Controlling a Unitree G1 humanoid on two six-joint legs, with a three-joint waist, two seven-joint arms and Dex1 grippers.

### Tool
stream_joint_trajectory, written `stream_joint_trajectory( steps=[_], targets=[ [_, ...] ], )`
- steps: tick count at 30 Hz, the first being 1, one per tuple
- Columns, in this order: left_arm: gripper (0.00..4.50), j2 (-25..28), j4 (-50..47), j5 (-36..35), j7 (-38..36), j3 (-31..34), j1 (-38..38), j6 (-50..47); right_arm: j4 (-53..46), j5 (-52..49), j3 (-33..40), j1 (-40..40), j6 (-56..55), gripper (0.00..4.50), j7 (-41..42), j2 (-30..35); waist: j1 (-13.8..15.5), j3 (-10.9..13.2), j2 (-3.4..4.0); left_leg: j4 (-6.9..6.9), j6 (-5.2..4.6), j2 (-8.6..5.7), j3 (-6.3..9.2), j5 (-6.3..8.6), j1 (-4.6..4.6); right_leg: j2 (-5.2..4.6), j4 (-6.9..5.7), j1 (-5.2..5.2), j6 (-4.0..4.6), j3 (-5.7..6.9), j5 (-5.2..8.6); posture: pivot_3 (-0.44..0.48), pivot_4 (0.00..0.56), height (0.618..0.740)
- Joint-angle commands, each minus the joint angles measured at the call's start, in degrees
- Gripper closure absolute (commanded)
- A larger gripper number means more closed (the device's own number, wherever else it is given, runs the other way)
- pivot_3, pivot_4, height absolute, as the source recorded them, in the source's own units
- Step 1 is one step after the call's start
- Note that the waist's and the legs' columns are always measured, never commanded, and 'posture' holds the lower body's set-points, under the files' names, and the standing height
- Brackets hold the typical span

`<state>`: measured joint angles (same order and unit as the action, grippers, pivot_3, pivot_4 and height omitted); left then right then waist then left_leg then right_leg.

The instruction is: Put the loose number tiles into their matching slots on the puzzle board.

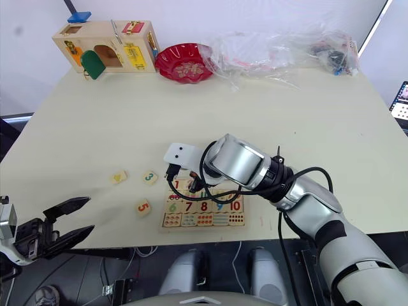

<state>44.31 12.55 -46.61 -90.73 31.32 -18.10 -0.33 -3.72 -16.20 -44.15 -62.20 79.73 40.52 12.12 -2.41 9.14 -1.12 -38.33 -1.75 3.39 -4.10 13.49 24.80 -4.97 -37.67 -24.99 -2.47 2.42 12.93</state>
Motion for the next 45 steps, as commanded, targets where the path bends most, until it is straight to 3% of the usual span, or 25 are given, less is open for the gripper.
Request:
stream_joint_trajectory(
  steps=[1,21,27,33,40,43,44,45],
  targets=[
    [0.00,-0.1,-0.9,0.0,-1.5,2.0,-0.2,-0.2,-1.8,-0.4,0.4,0.0,-0.4,3.62,-0.3,0.2,0.0,0.0,0.00,0.00,0.00,0.00,0.00,0.00,0.00,0.00,0.00,0.00,0.00,0.00,0.00,0.000,0.150,0.740],
    [0.00,0.0,-0.8,0.4,-1.6,1.9,0.3,-0.5,-0.9,-0.2,-0.3,0.4,-1.4,3.62,-0.9,0.1,0.0,0.0,0.02,0.03,0.00,0.02,0.01,0.01,0.03,-0.02,0.05,-0.04,0.01,0.00,0.00,0.000,0.150,0.740],
    [0.00,-0.2,-0.8,0.6,-1.5,1.7,0.2,-0.4,-1.7,-0.5,-0.4,0.5,-1.4,0.76,-0.7,0.6,0.0,0.0,0.02,0.04,0.00,0.02,0.00,0.01,0.05,-0.03,0.06,-0.07,0.01,-0.01,0.00,0.000,0.150,0.740],
    [0.00,-0.8,-1.2,0.8,-1.2,1.8,0.0,-0.4,-5.3,-1.6,3.2,1.4,-3.6,0.76,0.3,3.1,0.0,0.0,0.01,0.05,0.00,0.03,0.00,0.01,0.06,-0.04,0.06,-0.09,0.01,-0.01,0.01,0.000,0.150,0.740],
    [0.00,-1.4,-1.7,0.9,-1.0,2.1,-0.3,-0.4,-8.9,-6.2,14.9,13.7,-20.3,0.76,5.4,6.2,0.0,0.0,-0.02,0.06,0.00,0.02,-0.02,0.01,0.09,-0.04,0.13,-0.09,0.00,-0.02,0.01,0.000,0.150,0.740],
    [0.00,-1.6,-1.8,1.1,-0.8,2.0,-0.2,-0.5,-6.9,-4.4,15.2,17.4,-29.7,0.76,7.2,7.2,0.1,0.0,-0.14,0.12,0.00,0.05,-0.03,0.01,0.02,0.01,0.16,-0.03,0.00,-0.01,0.01,0.000,0.150,0.740],
    [0.00,-1.7,-1.9,1.1,-0.8,1.9,-0.1,-0.6,-6.0,-3.5,14.8,18.2,-32.0,1.16,7.7,7.3,0.1,0.0,-0.14,0.12,0.00,0.05,-0.05,0.01,0.05,0.00,0.19,-0.04,0.00,-0.02,0.01,0.000,0.150,0.740],
    [0.00,-1.7,-1.9,1.2,-0.8,1.8,0.0,-0.6,-5.0,-2.9,14.7,18.6,-33.6,1.16,8.0,7.2,0.1,0.0,-0.15,0.12,0.00,0.05,-0.07,0.01,0.05,0.00,0.22,-0.04,0.00,-0.03,0.01,0.000,0.150,0.740]
  ],
)
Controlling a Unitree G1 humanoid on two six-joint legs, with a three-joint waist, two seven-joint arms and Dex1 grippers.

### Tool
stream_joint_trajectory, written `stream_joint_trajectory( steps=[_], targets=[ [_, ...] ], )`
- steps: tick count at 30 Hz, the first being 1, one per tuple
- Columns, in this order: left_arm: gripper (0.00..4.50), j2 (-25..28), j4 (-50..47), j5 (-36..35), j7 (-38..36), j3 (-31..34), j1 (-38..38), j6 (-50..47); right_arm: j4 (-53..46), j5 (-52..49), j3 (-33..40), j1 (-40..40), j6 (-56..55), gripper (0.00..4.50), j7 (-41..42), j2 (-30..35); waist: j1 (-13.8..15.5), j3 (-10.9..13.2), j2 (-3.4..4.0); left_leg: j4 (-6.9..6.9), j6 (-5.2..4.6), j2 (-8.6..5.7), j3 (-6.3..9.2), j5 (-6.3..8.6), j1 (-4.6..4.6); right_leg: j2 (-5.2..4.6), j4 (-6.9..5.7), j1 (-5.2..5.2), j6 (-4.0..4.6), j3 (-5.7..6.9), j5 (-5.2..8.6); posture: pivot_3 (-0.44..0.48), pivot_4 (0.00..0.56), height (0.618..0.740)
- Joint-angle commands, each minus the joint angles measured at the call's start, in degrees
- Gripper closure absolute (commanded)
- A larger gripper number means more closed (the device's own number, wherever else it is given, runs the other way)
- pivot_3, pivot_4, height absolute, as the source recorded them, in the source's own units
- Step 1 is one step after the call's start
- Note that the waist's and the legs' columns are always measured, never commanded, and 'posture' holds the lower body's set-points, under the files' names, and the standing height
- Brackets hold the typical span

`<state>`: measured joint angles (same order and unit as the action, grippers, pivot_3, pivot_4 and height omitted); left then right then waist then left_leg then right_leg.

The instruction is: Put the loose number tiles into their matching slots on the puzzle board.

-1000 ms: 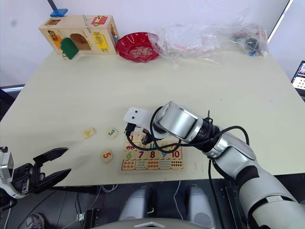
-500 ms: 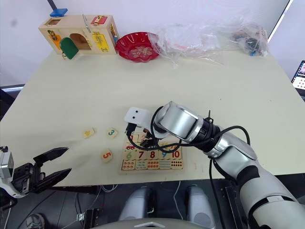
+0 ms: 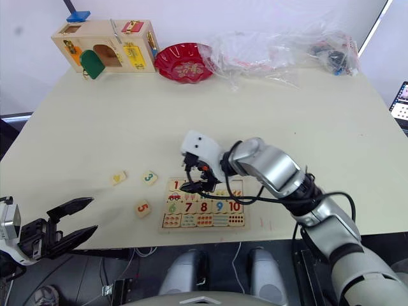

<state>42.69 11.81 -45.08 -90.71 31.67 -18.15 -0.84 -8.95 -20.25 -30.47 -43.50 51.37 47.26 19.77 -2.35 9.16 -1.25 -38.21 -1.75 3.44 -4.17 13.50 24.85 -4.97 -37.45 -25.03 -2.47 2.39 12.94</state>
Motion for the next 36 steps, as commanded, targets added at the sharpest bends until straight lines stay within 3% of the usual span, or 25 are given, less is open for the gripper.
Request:
stream_joint_trajectory(
  steps=[1,3,6,8,26,36],
  targets=[
    [0.00,-0.1,-1.2,-0.3,-0.8,1.4,0.2,-0.2,1.5,1.5,1.1,0.3,-6.6,1.71,1.6,-0.8,0.0,0.0,0.00,0.00,0.00,-0.01,0.00,0.00,0.00,0.00,0.01,0.00,0.00,0.00,0.00,0.000,0.150,0.740],
    [0.00,0.0,-1.2,-0.2,-0.8,1.3,0.4,-0.2,4.1,1.7,1.3,0.8,-8.2,2.24,2.1,-1.7,0.0,0.0,-0.01,0.00,0.00,0.00,0.01,0.00,-0.01,0.02,0.00,0.00,0.00,0.00,0.00,0.000,0.150,0.740],
    [0.00,-0.1,-1.3,-0.1,-0.8,1.2,0.6,-0.2,6.5,2.5,1.3,0.9,-10.2,3.74,3.0,-2.6,0.0,0.0,0.00,0.00,0.00,0.10,0.01,0.00,-0.02,0.08,-0.01,0.00,0.01,0.00,0.00,0.000,0.150,0.740],
    [0.00,-0.2,-1.4,0.0,-0.8,1.2,0.7,-0.3,7.5,2.8,1.2,0.8,-10.8,4.46,3.5,-3.2,0.0,0.0,0.00,0.00,0.00,0.10,0.00,0.00,-0.01,0.07,0.00,0.00,0.01,0.00,0.00,0.000,0.150,0.740],
    [0.00,-1.0,-2.5,0.4,-0.1,1.3,0.1,-0.4,17.6,9.3,1.2,-1.3,-14.9,4.46,4.6,-6.8,0.0,0.0,0.02,0.00,0.01,0.17,-0.03,0.00,0.00,0.06,0.03,0.00,0.02,0.00,-0.01,0.000,0.150,0.740],
    [0.00,-1.4,-3.1,0.2,0.1,1.6,-0.5,-0.3,18.0,11.2,0.1,-1.1,-15.2,4.46,7.5,-6.7,0.0,0.0,0.02,0.00,0.01,0.17,-0.02,0.00,-0.01,0.06,0.02,-0.01,0.02,0.00,0.00,0.000,0.150,0.740]
  ],
)
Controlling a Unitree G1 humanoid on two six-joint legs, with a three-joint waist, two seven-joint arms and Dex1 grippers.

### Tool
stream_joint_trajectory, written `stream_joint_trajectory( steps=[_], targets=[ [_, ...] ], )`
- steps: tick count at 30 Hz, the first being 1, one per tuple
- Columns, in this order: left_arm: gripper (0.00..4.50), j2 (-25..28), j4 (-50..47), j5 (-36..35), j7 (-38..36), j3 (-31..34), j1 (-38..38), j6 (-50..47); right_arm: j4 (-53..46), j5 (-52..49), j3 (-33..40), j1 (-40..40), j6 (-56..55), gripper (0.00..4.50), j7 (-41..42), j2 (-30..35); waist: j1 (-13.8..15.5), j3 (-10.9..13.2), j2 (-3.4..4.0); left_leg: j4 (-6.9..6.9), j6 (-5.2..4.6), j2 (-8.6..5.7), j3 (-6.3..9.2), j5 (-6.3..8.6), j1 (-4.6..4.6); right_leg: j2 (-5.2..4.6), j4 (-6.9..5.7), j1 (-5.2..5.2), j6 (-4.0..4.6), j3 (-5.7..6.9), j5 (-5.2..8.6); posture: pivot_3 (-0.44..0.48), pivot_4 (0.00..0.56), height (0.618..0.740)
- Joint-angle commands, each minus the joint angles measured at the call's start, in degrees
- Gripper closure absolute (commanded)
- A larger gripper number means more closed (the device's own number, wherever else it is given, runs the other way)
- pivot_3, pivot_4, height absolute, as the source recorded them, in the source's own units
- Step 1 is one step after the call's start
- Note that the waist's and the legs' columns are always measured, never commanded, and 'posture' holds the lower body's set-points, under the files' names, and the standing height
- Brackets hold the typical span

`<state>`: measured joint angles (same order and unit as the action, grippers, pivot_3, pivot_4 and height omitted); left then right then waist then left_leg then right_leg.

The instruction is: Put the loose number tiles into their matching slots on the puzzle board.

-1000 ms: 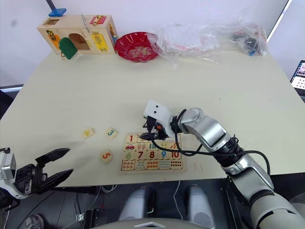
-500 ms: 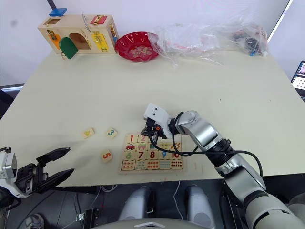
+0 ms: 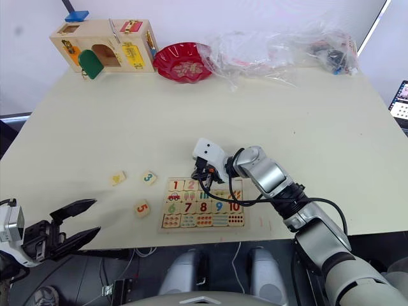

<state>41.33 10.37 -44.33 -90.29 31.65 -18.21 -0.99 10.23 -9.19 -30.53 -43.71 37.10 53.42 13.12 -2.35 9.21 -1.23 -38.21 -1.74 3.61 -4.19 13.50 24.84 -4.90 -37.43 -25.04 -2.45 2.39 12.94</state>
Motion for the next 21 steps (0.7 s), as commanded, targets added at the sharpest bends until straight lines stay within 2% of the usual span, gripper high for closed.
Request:
stream_joint_trajectory(
  steps=[1,11,15,18,21],
  targets=[
    [0.00,0.0,-1.7,-0.5,-0.3,1.6,-0.5,-0.2,-1.3,0.3,0.2,-0.9,-0.9,4.46,1.6,-0.1,0.0,0.0,0.00,0.00,0.00,0.00,0.00,0.00,0.00,0.00,0.00,0.00,0.00,0.00,0.00,0.000,0.150,0.740],
    [0.00,-0.4,-2.0,-0.3,0.2,1.4,-0.3,-0.1,-3.5,0.1,3.1,0.0,-3.1,4.46,2.4,0.7,0.0,0.0,0.01,0.00,0.00,0.00,0.00,0.00,0.00,0.00,0.01,0.00,0.00,0.00,0.00,0.000,0.150,0.740],
    [0.00,-1.1,-2.6,-0.4,1.3,1.4,-0.4,-0.3,-8.8,-5.8,10.6,3.6,-4.6,4.46,3.2,1.4,0.2,0.0,0.01,0.00,0.00,0.00,-0.01,0.00,0.02,-0.01,0.02,0.01,0.00,0.00,0.00,0.000,0.150,0.740],
    [0.00,-1.9,-3.1,-0.5,2.8,1.6,-0.7,-0.6,-12.8,-9.4,16.1,8.7,-10.7,4.46,4.2,2.2,0.4,0.0,-0.02,0.01,0.00,0.00,0.01,0.01,0.01,-0.01,0.09,0.07,-0.01,0.04,0.00,0.000,0.150,0.740],
    [0.00,-2.8,-3.2,-0.4,4.7,2.1,-0.8,-0.6,-16.3,-12.9,20.3,13.8,-12.6,4.46,8.2,6.7,0.4,0.0,0.00,0.02,0.00,-0.03,0.01,0.01,-0.01,-0.01,0.14,0.17,-0.02,0.05,0.00,0.000,0.150,0.740]
  ],
)
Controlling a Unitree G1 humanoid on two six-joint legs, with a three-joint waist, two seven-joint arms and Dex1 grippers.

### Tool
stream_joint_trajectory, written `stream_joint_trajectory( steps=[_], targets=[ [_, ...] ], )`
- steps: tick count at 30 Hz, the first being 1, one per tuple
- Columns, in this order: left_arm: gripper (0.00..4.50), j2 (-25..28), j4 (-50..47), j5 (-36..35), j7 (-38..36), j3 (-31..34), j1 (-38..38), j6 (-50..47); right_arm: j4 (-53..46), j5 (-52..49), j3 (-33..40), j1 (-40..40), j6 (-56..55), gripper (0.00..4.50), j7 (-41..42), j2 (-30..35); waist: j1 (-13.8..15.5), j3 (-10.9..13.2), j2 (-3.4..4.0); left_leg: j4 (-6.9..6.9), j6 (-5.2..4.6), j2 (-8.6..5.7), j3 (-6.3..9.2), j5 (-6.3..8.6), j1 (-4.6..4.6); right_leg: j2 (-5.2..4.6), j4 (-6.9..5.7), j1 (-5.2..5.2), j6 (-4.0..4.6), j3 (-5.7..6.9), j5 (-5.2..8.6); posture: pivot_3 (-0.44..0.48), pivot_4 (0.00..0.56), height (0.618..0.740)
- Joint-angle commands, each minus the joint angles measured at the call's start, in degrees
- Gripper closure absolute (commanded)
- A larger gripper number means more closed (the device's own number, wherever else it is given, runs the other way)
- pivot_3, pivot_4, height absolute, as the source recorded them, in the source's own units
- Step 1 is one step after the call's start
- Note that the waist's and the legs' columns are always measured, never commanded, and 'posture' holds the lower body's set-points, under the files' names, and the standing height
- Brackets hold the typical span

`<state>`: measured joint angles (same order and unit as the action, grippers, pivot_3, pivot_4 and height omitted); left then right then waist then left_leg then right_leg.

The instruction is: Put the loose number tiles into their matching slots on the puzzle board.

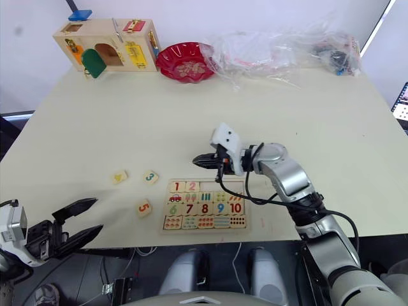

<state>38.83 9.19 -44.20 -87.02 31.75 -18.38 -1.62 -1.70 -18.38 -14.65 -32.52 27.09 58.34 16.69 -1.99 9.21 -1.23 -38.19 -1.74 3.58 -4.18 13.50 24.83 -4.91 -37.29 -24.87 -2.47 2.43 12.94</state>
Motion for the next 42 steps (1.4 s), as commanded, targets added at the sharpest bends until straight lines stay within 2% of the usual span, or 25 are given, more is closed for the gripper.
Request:
stream_joint_trajectory(
  steps=[1,4,5,7,10,14,17,24,42],
  targets=[
    [0.00,-0.6,-1.9,-0.4,2.1,2.3,-0.6,0.1,-5.2,-5.4,6.1,4.1,-1.9,4.46,4.6,5.0,0.2,0.0,0.00,0.00,0.00,0.00,0.00,0.00,0.00,0.00,0.00,0.00,0.00,0.00,0.00,0.000,0.150,0.740],
    [0.00,-1.1,-1.4,-0.4,3.1,2.9,-0.6,0.0,-7.0,-8.8,10.0,8.1,-2.4,4.46,6.6,8.9,0.2,0.0,-0.01,-0.01,-0.01,-0.02,-0.01,0.00,-0.03,-0.01,0.05,0.04,0.00,-0.01,0.00,0.000,0.150,0.740],
    [0.00,-1.1,-0.9,-0.3,3.2,3.2,-0.7,0.1,-7.9,-10.5,12.5,10.6,-1.7,4.08,7.1,10.8,0.1,0.0,-0.01,-0.01,0.00,-0.01,0.00,0.00,-0.04,0.00,0.05,0.04,0.00,-0.01,0.00,0.000,0.150,0.740],
    [0.00,-1.0,0.6,0.0,3.6,3.9,-0.6,0.5,-10.2,-13.0,17.5,17.8,-2.3,3.59,9.9,15.4,0.5,0.0,0.00,0.00,0.00,0.00,0.04,0.00,-0.04,0.03,0.05,0.04,0.00,0.02,0.01,0.000,0.150,0.740],
    [0.00,-0.7,2.2,0.7,3.5,4.2,-0.2,0.9,-12.7,-14.9,21.7,25.5,-3.8,2.12,11.9,19.5,1.2,0.0,0.01,0.08,0.00,-0.01,0.00,0.01,-0.03,0.03,0.22,0.09,0.00,0.04,0.01,0.000,0.150,0.740],
    [0.00,-0.2,4.0,1.6,2.9,4.3,0.4,1.3,-14.6,-16.3,26.3,32.6,-6.3,0.13,12.0,21.4,1.2,0.0,0.02,0.07,-0.02,-0.01,0.01,0.01,-0.06,0.06,0.28,0.12,-0.04,0.02,0.02,0.000,0.150,0.740],
    [0.00,0.3,5.3,2.1,2.7,4.2,1.0,1.6,-16.5,-17.4,29.3,36.6,-7.2,0.13,10.5,21.3,1.3,0.0,0.03,0.01,0.00,0.08,0.02,0.01,-0.15,0.06,0.28,0.13,-0.24,0.05,0.11,0.000,0.150,0.740],
    [0.00,1.2,9.1,3.2,1.7,4.1,2.5,2.6,-15.6,-16.0,34.9,43.7,-12.2,0.13,9.8,22.2,1.6,0.0,0.03,0.00,0.00,0.27,0.00,0.02,-0.11,0.04,0.32,0.13,-0.07,0.09,0.01,0.000,0.150,0.740],
    [0.00,1.9,14.1,4.6,-1.2,3.7,5.8,4.5,-14.4,-16.2,35.2,45.1,-14.1,0.13,8.1,22.2,1.6,0.0,0.02,-0.03,0.00,0.34,0.00,0.01,-0.13,0.12,0.33,0.15,-0.01,0.10,-0.02,0.000,0.150,0.740]
  ],
)
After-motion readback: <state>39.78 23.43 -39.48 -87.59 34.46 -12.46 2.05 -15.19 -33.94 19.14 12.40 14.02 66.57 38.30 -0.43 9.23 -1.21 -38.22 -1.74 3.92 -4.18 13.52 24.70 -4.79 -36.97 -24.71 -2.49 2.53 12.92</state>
